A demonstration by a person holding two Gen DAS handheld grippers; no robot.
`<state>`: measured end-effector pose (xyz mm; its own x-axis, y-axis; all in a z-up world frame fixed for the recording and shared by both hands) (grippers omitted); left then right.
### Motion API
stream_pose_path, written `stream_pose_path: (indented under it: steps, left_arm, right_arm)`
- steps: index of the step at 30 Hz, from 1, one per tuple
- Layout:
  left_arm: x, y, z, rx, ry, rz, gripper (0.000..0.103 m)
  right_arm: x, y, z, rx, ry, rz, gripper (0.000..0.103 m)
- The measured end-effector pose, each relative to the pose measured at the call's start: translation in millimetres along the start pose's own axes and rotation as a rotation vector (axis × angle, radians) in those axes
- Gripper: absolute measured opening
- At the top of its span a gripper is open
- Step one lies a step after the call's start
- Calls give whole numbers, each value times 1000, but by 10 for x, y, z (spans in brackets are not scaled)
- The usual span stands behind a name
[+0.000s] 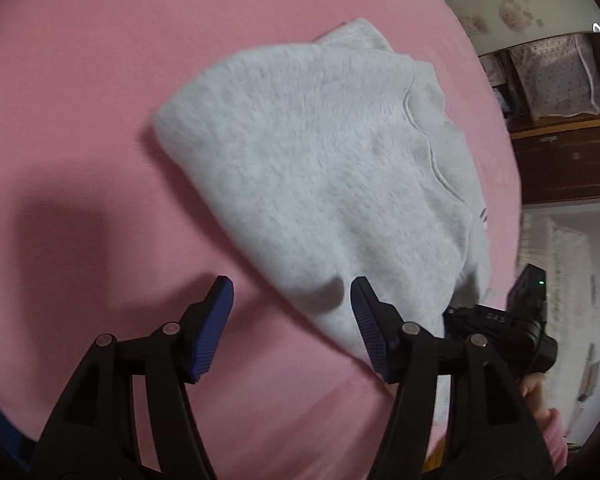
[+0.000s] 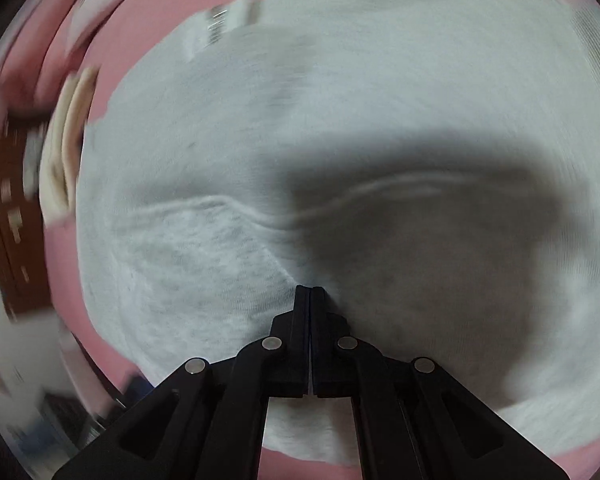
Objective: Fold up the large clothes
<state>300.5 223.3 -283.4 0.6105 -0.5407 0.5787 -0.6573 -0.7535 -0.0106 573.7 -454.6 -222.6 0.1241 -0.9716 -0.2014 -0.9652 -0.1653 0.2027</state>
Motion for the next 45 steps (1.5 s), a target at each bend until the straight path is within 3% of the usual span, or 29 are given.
stream_pose_path:
  steps: [3, 7, 13, 17, 19, 21, 25, 29, 30, 32, 34, 39, 41, 45]
  left_arm:
    - [-111, -211, 170, -3, 40, -63, 59]
    - [-187, -370, 245, 24, 117, -113, 63]
    - [-253, -773, 459, 37, 304, -254, 64]
    - [-215, -870, 535, 28, 306, -284, 60]
    - [-257, -812, 460, 37, 274, -287, 32]
    - [-305, -768, 415, 47, 315, -342, 21]
    - [-220, -729, 286, 86, 347, -407, 16]
    - [14, -666, 105, 128, 494, -415, 13]
    - [141, -621, 45, 133, 546, -391, 13]
    - [335, -537, -119, 153, 560, -290, 13]
    - [688, -419, -328, 195, 542, -100, 13]
    - [1460, -107, -584, 211, 521, 190, 13]
    - [1690, -16, -659, 223, 500, 261, 13]
    - [2231, 468, -702, 248, 460, 403, 13]
  right_arm:
    - [-106, -119, 13, -30, 35, -12, 0]
    - [-222, -23, 26, 4, 110, -27, 0]
    - [-571, -95, 35, 43, 272, -127, 0]
    - [-532, -211, -15, 18, 188, -39, 0]
    - [-455, -264, -50, 3, 108, 31, 0]
    - [-404, -315, -86, -12, 38, 86, 0]
    - [-440, -372, -157, -3, 8, 139, 0]
    - [-556, -359, -203, 41, 40, 160, 0]
    - [-593, -355, -218, 53, 40, 162, 0]
    - [-656, -286, -228, 88, 22, 168, 0]
    - [-670, -237, -288, 127, 1, 168, 0]
    - [-861, -105, -448, 227, 53, 101, 0]
    - [-908, -73, -500, 258, 41, 100, 0]
    - [-840, 26, -580, 284, -45, 101, 0]
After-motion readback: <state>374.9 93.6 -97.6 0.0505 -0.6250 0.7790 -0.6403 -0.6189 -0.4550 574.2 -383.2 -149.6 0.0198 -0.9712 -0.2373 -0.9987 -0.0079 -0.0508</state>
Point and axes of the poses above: each gripper's, at about its wrist camera, not at the fingertips, and z roughly the way its jaws point, x to its right, y to its underside, the point moved 3 cm from there along z, roughly the way its jaws point, and after that the axes turned 3 degrees about y, right-handed, at the moved point
